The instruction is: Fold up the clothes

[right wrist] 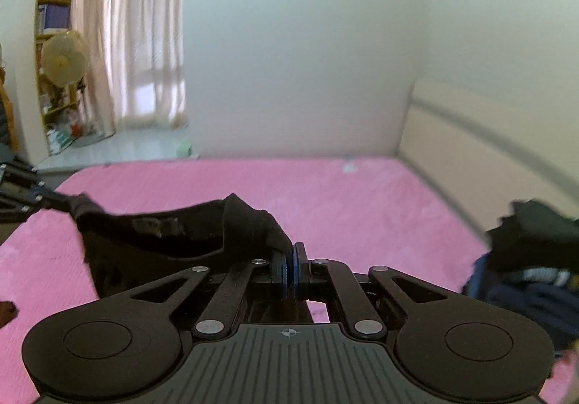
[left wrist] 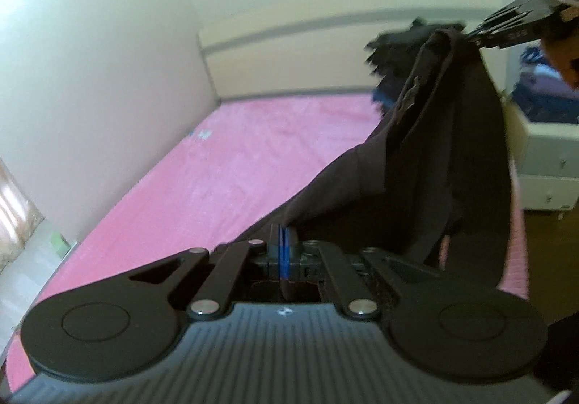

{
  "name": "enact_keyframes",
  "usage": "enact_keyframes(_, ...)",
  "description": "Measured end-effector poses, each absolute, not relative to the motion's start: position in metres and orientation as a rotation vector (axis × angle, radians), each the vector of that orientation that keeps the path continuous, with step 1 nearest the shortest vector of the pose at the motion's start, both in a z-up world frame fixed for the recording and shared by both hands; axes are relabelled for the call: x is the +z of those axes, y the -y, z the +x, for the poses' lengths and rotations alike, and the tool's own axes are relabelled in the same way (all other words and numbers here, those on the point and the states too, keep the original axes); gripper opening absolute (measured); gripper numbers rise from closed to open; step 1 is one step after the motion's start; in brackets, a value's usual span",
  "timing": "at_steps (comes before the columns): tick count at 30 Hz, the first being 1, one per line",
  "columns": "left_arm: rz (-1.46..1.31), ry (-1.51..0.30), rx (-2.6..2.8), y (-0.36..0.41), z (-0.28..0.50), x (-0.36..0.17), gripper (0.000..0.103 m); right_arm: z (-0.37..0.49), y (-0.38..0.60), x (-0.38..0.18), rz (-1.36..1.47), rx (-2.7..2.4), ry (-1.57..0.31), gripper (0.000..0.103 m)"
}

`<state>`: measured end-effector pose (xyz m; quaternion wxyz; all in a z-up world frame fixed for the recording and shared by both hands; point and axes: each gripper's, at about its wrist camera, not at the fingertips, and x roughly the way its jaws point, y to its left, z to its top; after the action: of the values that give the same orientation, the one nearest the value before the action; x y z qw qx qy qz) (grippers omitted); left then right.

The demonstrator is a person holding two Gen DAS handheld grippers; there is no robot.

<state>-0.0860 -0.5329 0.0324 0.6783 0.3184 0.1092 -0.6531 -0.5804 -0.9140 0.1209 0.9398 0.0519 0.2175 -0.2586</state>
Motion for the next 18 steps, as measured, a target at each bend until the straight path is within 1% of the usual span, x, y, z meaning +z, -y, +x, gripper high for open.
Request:
enact_keyframes(4,0.635,-0.183,-1.539,0.474,-0.106,0.064,0.000,-0.608,0.840,0.149,0.069,-0.630,-0.352,0.001)
enact_keyframes(9,0.549,-0.063,-1.563,0.408,-0.117,0.129,0.000,-0.621,0.769,0.202,-0.021,-0.670,-0.242,0.001)
enact_keyframes(14,0.414,0.010,-1.535,0.387,-0.108,0.193,0.000,-0.615,0.750,0.258,-0.139,-0.653,-0.147,0.001)
enact_keyframes(18,0.381,0.008,-1.469,0.411,-0.089,0.215,0.000,-0.564,0.796,0.267,-0.212,-0.574,-0.141,0.001)
